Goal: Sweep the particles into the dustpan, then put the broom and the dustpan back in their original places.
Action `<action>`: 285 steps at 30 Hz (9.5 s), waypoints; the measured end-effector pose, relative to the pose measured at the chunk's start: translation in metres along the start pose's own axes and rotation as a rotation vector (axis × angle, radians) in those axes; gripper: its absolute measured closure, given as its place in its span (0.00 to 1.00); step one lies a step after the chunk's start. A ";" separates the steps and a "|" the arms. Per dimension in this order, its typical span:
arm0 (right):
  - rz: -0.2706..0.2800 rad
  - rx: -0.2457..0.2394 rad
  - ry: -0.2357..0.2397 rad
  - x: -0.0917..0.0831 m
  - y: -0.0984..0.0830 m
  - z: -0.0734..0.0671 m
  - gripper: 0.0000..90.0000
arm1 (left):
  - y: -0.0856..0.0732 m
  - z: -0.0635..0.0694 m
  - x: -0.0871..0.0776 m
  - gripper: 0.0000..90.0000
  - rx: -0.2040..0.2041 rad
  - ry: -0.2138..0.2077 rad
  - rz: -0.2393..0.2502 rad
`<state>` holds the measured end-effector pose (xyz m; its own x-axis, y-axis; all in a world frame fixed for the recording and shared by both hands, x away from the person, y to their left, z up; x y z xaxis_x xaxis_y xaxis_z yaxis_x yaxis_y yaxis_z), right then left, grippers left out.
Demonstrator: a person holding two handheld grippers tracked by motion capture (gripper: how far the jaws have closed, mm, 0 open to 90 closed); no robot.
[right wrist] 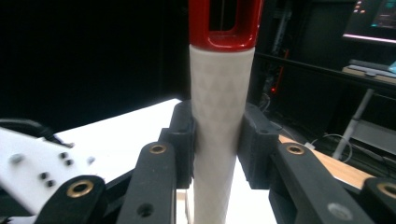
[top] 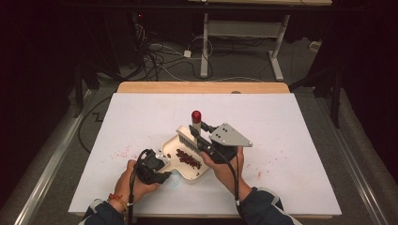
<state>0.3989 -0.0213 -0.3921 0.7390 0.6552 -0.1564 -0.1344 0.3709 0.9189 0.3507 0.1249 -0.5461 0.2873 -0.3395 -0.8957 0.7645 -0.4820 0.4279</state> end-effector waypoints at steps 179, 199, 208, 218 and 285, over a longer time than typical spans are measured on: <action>-0.127 0.060 0.284 -0.194 -0.056 0.094 0.77 | -0.029 -0.065 -0.018 0.70 -0.238 0.115 0.080; -0.234 0.106 0.353 -0.170 -0.079 0.119 0.77 | -0.017 -0.026 -0.010 0.54 -0.341 0.028 0.146; -0.290 0.162 0.312 -0.127 -0.094 0.146 0.74 | -0.014 -0.016 -0.015 0.36 -0.182 0.066 0.197; -0.367 0.209 0.216 -0.093 -0.120 0.168 0.70 | -0.012 -0.022 -0.036 0.23 -0.023 0.104 0.386; -0.302 0.061 -0.155 -0.067 -0.100 0.156 0.18 | -0.026 -0.024 -0.047 0.22 0.081 0.124 0.468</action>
<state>0.4659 -0.2054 -0.4173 0.8318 0.4120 -0.3719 0.1420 0.4899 0.8601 0.3310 0.1729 -0.5186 0.6596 -0.4379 -0.6109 0.4910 -0.3643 0.7913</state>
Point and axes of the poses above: each handheld gripper's, and its own axes: x roughly forward along the jaws, y roughly out of its top, z roughly to its right, the point moved 9 cm from there along x, roughly forward along the jaws, and after that the axes turned 14 degrees about -x, right-handed, at the moved point
